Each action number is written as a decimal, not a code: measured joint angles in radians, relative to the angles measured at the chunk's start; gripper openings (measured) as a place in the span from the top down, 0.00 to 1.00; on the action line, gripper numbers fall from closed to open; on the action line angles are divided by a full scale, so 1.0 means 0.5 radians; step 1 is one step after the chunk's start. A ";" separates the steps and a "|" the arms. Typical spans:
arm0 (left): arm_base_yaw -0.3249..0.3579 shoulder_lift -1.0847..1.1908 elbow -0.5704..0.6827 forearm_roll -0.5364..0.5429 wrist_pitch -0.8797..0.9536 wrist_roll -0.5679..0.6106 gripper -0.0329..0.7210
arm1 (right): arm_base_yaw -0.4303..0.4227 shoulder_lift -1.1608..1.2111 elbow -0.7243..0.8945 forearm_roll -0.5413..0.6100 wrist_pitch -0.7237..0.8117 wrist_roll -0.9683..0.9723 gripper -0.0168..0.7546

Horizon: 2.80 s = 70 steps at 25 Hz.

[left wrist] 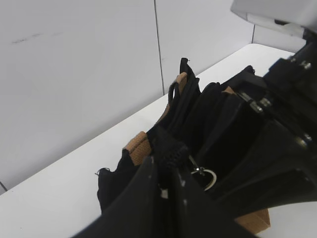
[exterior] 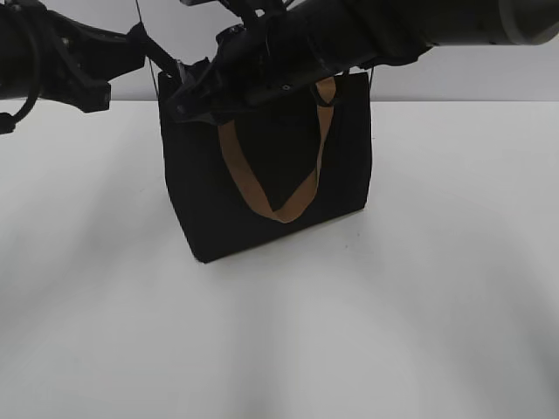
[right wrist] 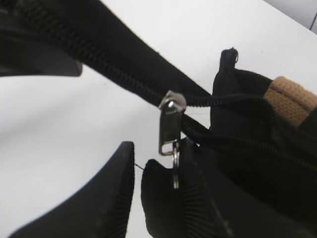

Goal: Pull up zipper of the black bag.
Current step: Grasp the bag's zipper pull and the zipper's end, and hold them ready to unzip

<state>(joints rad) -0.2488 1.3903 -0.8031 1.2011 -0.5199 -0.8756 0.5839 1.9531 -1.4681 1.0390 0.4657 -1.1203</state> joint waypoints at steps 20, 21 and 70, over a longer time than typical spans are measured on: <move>0.000 0.000 0.000 0.000 0.045 0.000 0.92 | -0.002 0.008 -0.007 -0.049 -0.032 0.046 1.00; 0.000 0.000 0.000 0.000 0.045 0.000 0.92 | -0.010 0.007 -0.009 -0.064 -0.015 0.060 1.00; -0.016 0.002 0.001 0.025 0.104 0.000 0.92 | -0.321 -0.044 -0.324 -0.992 0.535 0.971 1.00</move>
<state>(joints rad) -0.2571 1.3913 -0.8026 1.2136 -0.4679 -0.8756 0.4236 1.9311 -1.6302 0.5431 0.7331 -0.6347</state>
